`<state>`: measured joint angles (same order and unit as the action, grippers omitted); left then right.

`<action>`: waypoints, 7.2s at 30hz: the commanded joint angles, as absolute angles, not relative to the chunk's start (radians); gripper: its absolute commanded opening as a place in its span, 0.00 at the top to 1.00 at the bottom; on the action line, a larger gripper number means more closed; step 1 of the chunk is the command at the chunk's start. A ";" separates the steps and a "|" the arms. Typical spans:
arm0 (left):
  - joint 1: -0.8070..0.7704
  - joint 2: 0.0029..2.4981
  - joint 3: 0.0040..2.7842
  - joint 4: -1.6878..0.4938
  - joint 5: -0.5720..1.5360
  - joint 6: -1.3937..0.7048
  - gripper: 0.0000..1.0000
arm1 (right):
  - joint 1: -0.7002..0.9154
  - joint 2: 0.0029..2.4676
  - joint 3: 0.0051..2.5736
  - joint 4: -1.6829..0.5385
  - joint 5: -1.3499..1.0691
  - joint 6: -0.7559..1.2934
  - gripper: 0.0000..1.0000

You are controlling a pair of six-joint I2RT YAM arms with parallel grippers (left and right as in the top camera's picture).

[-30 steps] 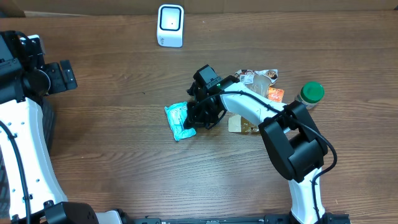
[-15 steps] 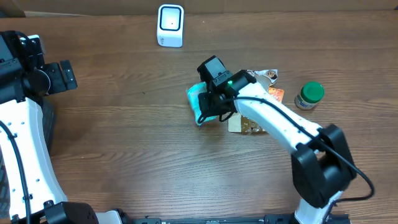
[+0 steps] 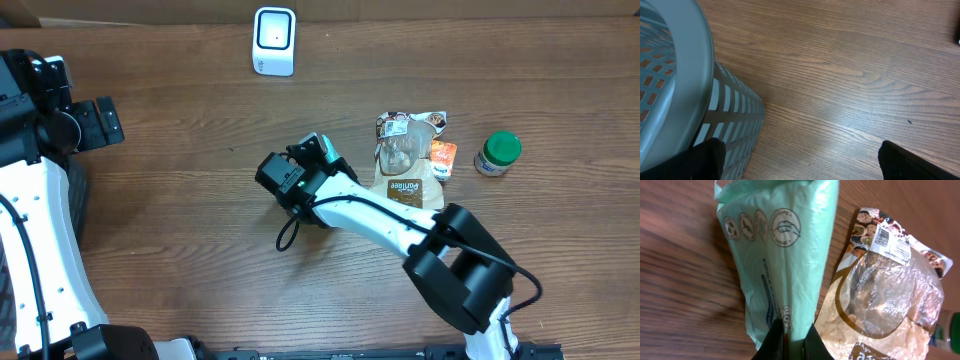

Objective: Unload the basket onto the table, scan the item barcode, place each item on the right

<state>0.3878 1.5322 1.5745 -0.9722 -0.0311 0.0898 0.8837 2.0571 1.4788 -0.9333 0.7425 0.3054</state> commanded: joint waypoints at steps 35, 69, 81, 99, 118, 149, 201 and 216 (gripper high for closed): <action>0.386 1.531 1.572 -0.971 -0.033 0.116 0.00 | 0.829 1.909 1.555 -0.984 0.360 0.065 0.28; 0.386 1.531 1.572 -0.971 -0.033 0.116 0.00 | 0.700 1.953 1.269 -0.614 0.233 -0.289 0.38; 0.386 1.531 1.572 -0.971 -0.033 0.116 0.00 | 0.700 2.036 1.269 -0.610 0.269 -0.312 0.45; 0.386 1.531 1.572 -0.971 -0.033 0.116 0.00 | 0.700 2.036 1.269 -0.606 0.285 -0.292 0.96; 0.386 1.531 1.572 -0.971 -0.033 0.116 0.00 | 0.699 1.869 1.534 -0.871 -0.464 0.186 0.96; 0.386 1.531 1.572 -0.971 -0.033 0.116 0.00 | 0.665 2.104 1.330 -0.485 -0.756 0.462 0.96; 0.386 1.531 1.572 -0.971 -0.033 0.116 0.01 | 0.645 1.987 1.516 -0.927 -0.330 0.515 0.54; 0.386 1.531 1.572 -0.971 -0.033 0.116 0.00 | 0.836 1.990 1.417 -0.897 -0.326 0.670 0.72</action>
